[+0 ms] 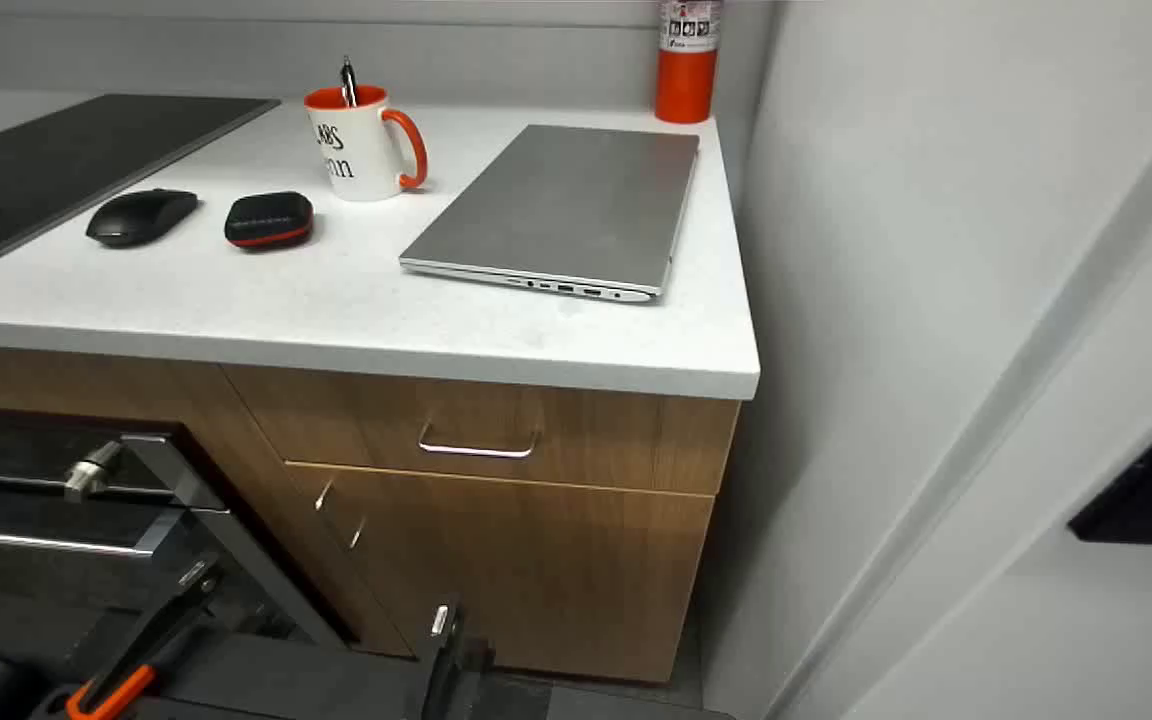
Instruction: Remove the pen from the mug.
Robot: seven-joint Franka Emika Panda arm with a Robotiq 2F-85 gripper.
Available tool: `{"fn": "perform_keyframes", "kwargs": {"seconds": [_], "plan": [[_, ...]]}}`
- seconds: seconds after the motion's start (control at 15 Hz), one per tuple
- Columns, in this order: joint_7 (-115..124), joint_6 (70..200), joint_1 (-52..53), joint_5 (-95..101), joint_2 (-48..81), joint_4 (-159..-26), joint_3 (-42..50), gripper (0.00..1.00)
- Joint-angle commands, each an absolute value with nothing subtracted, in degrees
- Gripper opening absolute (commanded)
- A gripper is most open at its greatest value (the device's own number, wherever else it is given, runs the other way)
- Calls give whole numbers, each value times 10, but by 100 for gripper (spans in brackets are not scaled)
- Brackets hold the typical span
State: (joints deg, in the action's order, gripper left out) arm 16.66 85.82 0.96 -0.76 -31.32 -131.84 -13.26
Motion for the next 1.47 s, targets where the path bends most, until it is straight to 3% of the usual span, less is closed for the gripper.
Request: {"fn": "perform_keyframes", "kwargs": {"seconds": [0.0,0.33,0.93,1.4], "plan": [[172,857,22,-3,-311,-1318,-123,100],[163,895,17,-7,-310,-1325,-110,100],[168,1254,-17,-4,-241,-1388,-52,100],[163,1261,-11,-7,-221,-1387,-48,100]]}}
